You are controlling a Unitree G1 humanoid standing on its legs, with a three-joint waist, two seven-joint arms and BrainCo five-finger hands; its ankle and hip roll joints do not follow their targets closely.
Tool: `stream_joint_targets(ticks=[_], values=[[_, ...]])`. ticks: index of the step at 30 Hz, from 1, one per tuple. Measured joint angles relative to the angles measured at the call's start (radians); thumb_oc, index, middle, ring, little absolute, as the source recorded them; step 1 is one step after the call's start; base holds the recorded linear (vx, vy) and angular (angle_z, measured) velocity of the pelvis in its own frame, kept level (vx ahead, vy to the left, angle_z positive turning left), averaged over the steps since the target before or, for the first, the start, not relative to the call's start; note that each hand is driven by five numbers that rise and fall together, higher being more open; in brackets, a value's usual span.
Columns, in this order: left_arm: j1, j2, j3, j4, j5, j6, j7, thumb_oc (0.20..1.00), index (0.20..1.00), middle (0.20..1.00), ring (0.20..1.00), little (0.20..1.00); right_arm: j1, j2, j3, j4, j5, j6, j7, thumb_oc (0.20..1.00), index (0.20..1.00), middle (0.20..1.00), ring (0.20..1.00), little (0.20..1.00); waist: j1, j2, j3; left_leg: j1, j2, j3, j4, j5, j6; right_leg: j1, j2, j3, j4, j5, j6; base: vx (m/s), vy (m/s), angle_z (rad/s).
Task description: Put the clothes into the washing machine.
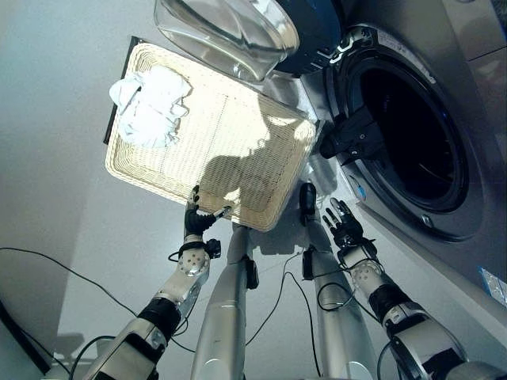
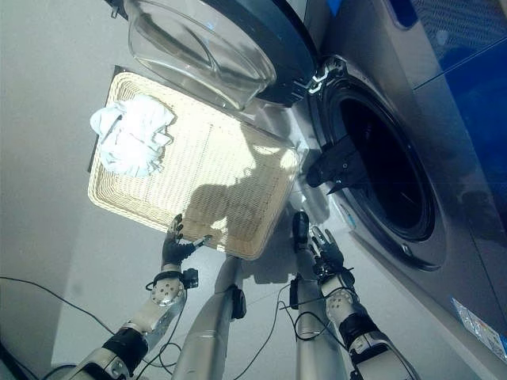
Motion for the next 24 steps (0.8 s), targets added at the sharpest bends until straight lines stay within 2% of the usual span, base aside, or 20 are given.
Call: stream_joint_targets(ticks=[4, 11, 16, 19, 24], values=[[-0.005, 0.004, 0.071, -0.008, -0.035, -0.060, -0.008, 1.000, 1.000, 1.000, 1.000, 1.000, -0.053, -0.022, -0.033, 0.039, 0.003, 0.019, 0.008, 1.000, 1.000, 1.000, 1.000, 1.000, 0.024, 0.005, -0.001, -0.020, 0.002, -0.003, 0.001, 0.004, 0.001, -0.028, -0.001, -0.001, 0.018, -0.004, -0.002, 0.02, -0.032, 0.01], [-0.019, 0.096, 0.157, -0.153, -0.027, -0.102, 0.017, 1.000, 1.000, 1.000, 1.000, 1.000, -0.167, -0.125, -0.121, 0.185, -0.018, 0.041, 0.017, 1.000, 1.000, 1.000, 1.000, 1.000, 0.084, 0.042, -0.004, -0.114, 0.001, -0.044, 0.021, 0.015, -0.013, -0.153, -0.010, -0.027, 0.146, -0.065, -0.015, 0.04, -0.072, 0.14], [-0.033, 0.104, 0.151, -0.219, -0.022, -0.108, 0.051, 1.000, 1.000, 1.000, 1.000, 1.000, -0.236, -0.152, -0.147, 0.182, -0.013, 0.040, 0.012, 1.000, 1.000, 1.000, 1.000, 1.000, 0.093, 0.046, -0.006, -0.177, -0.006, -0.058, 0.038, 0.018, -0.018, -0.238, -0.018, -0.030, 0.222, -0.096, -0.021, 0.05, -0.087, 0.09], [-0.063, 0.104, 0.137, -0.309, 0.017, -0.109, 0.076, 1.000, 1.000, 1.000, 1.000, 1.000, -0.308, -0.166, -0.163, 0.179, 0.042, 0.027, 0.001, 1.000, 1.000, 1.000, 1.000, 1.000, 0.106, 0.048, -0.007, -0.245, -0.002, -0.074, 0.056, 0.020, -0.024, -0.312, -0.018, -0.042, 0.267, -0.111, -0.037, 0.05, -0.086, 0.11], [-0.079, 0.096, 0.129, -0.347, 0.055, -0.107, 0.083, 1.000, 1.000, 1.000, 1.000, 1.000, -0.407, -0.174, -0.205, 0.164, 0.195, -0.015, -0.038, 1.000, 1.000, 1.000, 1.000, 1.000, 0.122, 0.048, -0.007, -0.297, 0.006, -0.085, 0.077, 0.027, -0.036, -0.371, -0.015, -0.048, 0.304, -0.128, -0.051, 0.03, -0.062, 0.04]])
